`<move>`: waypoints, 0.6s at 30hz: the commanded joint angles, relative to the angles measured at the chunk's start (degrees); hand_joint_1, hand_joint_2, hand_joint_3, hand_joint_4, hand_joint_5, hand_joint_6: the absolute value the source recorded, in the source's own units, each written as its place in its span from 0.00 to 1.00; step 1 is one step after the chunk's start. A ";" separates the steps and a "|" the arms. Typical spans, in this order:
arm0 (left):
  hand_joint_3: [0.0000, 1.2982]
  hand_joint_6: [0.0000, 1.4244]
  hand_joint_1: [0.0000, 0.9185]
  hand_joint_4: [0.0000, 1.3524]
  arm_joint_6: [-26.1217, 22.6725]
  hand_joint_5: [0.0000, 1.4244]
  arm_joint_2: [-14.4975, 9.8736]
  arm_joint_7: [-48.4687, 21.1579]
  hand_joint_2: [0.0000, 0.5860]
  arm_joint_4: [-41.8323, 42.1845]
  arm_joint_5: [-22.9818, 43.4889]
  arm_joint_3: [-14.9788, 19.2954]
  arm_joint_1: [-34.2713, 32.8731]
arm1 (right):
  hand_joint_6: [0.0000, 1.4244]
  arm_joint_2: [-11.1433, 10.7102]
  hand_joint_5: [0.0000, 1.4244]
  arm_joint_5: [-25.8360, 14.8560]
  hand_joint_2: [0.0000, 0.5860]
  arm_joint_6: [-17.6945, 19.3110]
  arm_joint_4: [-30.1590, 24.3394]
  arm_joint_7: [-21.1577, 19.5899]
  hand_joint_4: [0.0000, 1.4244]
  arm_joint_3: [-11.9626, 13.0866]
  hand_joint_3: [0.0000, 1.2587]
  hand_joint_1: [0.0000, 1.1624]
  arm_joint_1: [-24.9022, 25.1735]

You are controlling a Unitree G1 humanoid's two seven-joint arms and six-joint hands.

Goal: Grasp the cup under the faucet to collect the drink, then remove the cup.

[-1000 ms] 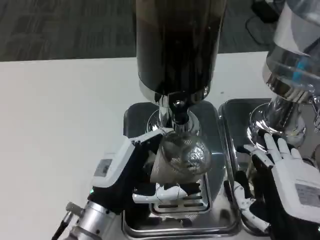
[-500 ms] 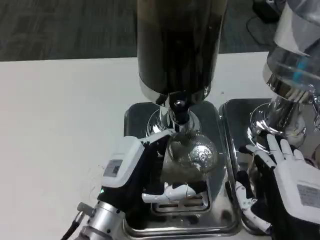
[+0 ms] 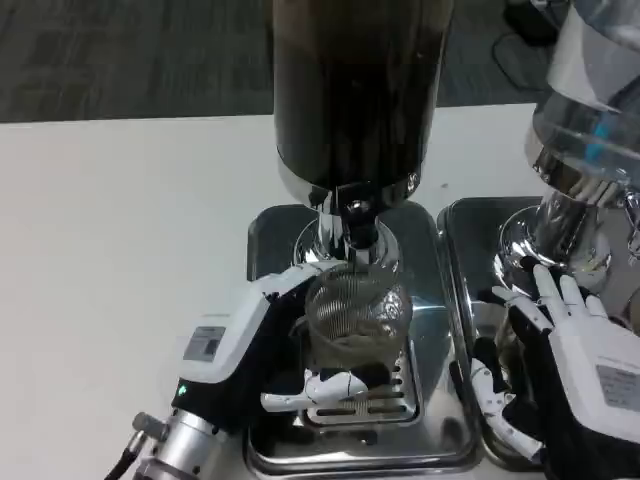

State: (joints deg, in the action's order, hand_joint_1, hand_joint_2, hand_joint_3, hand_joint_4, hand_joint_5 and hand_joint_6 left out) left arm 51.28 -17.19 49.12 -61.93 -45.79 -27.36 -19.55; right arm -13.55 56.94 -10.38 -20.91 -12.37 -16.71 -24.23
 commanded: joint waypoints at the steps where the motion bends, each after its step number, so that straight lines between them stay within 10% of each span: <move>1: 0.17 0.20 0.21 0.14 -0.67 0.29 -0.84 0.53 0.12 1.82 -0.32 -0.79 0.53 | 0.01 -0.12 0.00 -0.51 0.90 0.34 0.25 -0.04 0.01 0.41 0.21 0.35 -0.16; 18: 0.07 0.14 0.05 0.05 2.52 0.24 -4.63 -3.52 0.03 6.92 3.85 1.31 3.44 | 0.01 -0.31 0.00 -1.39 0.89 0.82 1.35 -0.06 0.01 0.42 0.21 0.36 1.01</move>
State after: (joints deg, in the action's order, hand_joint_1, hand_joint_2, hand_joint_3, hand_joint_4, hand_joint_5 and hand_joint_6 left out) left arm 52.61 -20.53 46.28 -56.23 -42.93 -26.98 -17.21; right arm -13.66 55.94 -10.04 -20.09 -12.38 -16.52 -23.24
